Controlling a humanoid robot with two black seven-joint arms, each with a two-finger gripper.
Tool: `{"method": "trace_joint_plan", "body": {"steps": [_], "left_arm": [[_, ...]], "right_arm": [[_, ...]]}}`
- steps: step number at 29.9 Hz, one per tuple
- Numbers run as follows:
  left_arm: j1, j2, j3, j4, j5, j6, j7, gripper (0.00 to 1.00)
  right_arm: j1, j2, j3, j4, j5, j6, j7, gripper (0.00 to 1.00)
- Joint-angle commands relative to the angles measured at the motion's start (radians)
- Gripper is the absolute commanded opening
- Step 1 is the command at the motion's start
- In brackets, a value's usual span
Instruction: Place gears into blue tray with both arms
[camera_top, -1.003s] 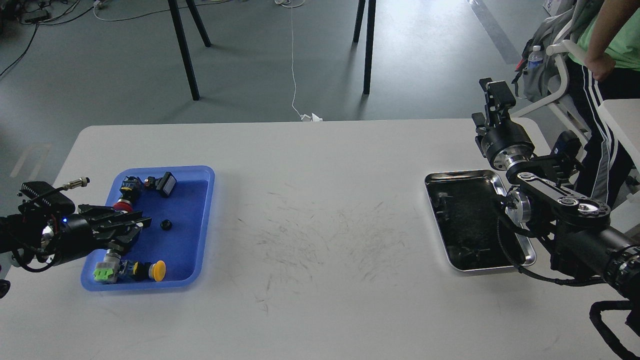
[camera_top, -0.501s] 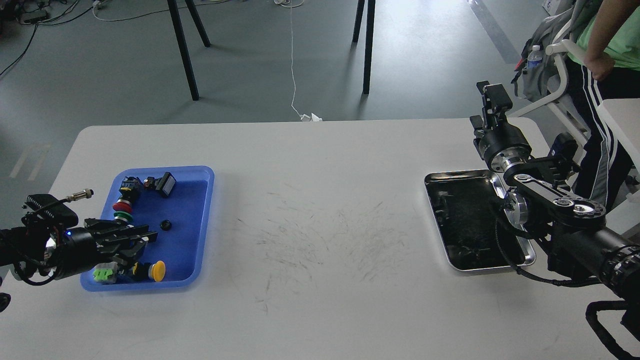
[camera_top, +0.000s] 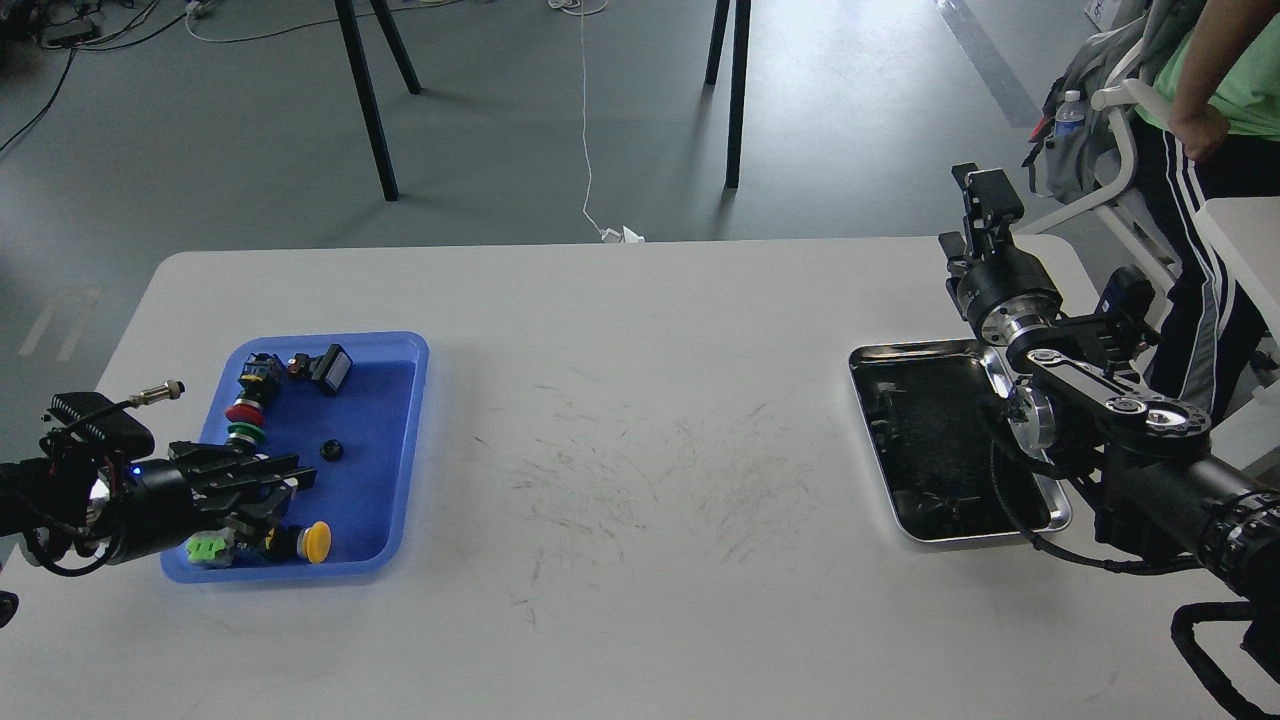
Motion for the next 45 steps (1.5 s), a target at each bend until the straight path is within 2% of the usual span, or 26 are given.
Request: {"method": "trace_joint_plan", "body": {"steps": [1, 10, 14, 18, 24, 29, 32, 37, 41, 45], "left_arm": [[-0.005, -0.003, 0.002, -0.015, -0.001, 0.0, 0.0, 0.24], [-0.003, -0.014, 0.0, -0.012, -0.003, 0.0, 0.0, 0.26], [-0.005, -0.01, 0.003, -0.012, -0.003, 0.0, 0.0, 0.36], [-0.003, -0.004, 0.002, -0.008, -0.004, 0.0, 0.0, 0.51], [-0.006, 0.003, -0.018, -0.013, -0.021, 0.0, 0.0, 0.58], [-0.006, 0.049, -0.119, -0.013, -0.058, 0.0, 0.0, 0.62], [-0.006, 0.077, -0.184, -0.01, -0.148, 0.0, 0.0, 0.7], [-0.011, 0.158, -0.318, -0.019, -0.302, 0.0, 0.0, 0.72], [-0.026, 0.171, -0.423, -0.025, -0.42, -0.08, 0.0, 0.79], [-0.094, 0.164, -0.445, -0.013, -0.614, -0.162, 0.0, 0.87]], "right_arm": [[0.0, 0.001, 0.0, 0.0, 0.0, 0.0, 0.0, 0.93], [0.0, 0.001, -0.001, 0.0, 0.0, 0.0, 0.0, 0.93], [0.0, 0.001, -0.001, 0.0, 0.0, 0.0, 0.0, 0.93], [0.0, 0.001, -0.001, 0.0, 0.0, 0.0, 0.0, 0.93], [0.002, 0.001, -0.001, 0.002, 0.0, 0.0, 0.0, 0.93], [0.003, -0.006, -0.001, 0.003, 0.0, 0.0, 0.0, 0.94], [0.005, -0.007, -0.001, 0.006, 0.002, 0.0, 0.0, 0.94], [0.006, -0.009, -0.001, 0.011, 0.002, 0.0, 0.0, 0.94], [0.008, -0.01, 0.0, 0.029, 0.003, 0.0, 0.0, 0.94], [0.02, -0.012, 0.0, 0.054, 0.002, -0.009, 0.0, 0.95]]}}
